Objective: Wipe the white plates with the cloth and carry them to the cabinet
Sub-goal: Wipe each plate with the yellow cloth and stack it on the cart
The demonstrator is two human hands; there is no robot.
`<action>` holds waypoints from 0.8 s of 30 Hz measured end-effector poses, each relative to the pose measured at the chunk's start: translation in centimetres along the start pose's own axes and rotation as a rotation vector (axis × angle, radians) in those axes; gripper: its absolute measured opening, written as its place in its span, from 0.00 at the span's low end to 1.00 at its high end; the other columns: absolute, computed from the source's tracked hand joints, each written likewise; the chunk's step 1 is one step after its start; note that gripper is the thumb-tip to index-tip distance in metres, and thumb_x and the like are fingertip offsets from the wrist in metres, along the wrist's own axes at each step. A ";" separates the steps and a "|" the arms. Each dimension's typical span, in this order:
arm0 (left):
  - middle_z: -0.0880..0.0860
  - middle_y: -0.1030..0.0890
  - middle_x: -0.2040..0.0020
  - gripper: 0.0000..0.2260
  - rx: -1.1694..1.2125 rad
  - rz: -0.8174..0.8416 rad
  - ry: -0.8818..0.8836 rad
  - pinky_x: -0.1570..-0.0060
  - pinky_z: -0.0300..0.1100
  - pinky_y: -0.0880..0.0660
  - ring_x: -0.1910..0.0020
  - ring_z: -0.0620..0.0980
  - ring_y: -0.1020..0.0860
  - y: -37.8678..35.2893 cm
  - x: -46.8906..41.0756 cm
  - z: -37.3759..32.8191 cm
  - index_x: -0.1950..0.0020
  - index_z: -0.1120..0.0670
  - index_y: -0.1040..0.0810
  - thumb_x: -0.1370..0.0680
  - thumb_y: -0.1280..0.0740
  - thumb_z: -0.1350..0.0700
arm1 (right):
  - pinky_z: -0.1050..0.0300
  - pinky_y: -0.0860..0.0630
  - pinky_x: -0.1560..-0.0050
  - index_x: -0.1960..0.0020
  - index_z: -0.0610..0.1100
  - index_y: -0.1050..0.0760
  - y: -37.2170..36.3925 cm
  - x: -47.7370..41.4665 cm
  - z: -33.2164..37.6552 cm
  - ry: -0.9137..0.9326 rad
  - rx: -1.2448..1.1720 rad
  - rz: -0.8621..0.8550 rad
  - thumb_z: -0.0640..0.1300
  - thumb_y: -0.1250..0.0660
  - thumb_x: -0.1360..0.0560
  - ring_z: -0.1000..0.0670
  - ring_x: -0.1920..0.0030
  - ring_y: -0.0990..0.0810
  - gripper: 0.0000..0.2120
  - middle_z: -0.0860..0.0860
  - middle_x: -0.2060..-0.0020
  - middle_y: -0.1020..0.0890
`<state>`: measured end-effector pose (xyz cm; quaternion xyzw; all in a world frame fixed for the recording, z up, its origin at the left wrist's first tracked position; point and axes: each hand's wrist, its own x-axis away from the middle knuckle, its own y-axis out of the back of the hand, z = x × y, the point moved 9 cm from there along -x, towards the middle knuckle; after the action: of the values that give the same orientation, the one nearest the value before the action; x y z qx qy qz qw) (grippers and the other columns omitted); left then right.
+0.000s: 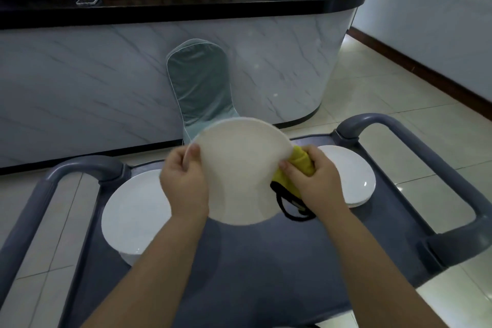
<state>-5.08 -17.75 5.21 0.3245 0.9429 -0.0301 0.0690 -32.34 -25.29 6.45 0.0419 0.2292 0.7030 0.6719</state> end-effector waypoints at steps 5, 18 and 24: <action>0.50 0.19 0.52 0.09 -0.507 0.287 -0.544 0.49 0.48 0.32 0.51 0.52 0.25 -2.8 2.6 -1.8 0.47 0.52 0.21 0.21 0.39 0.51 | 0.48 0.29 0.61 0.60 0.41 0.24 -1.9 0.5 2.1 0.323 0.311 0.005 0.48 0.28 0.27 0.49 0.62 0.28 0.11 0.52 0.67 0.24; 0.40 0.22 0.66 0.07 -0.004 -0.010 -0.125 0.61 0.38 0.28 0.65 0.40 0.25 1.0 -1.9 -2.8 0.61 0.43 0.23 0.23 0.33 0.48 | 0.65 0.27 0.59 0.54 0.54 0.24 -2.3 -0.9 0.4 0.014 -0.080 0.071 0.52 0.26 0.29 0.59 0.60 0.22 0.08 0.58 0.61 0.19; 0.48 0.19 0.50 0.09 -0.530 0.305 -0.542 0.50 0.45 0.31 0.51 0.54 0.24 -2.6 1.8 -2.6 0.44 0.52 0.22 0.21 0.33 0.50 | 0.55 0.31 0.62 0.62 0.49 0.26 -2.3 0.5 0.4 0.224 0.169 -0.012 0.49 0.29 0.27 0.54 0.64 0.29 0.08 0.59 0.69 0.26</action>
<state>-8.38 -18.43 7.55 0.4120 0.8067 0.1401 0.3998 -30.08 -24.69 5.78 0.0182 0.3615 0.6775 0.6403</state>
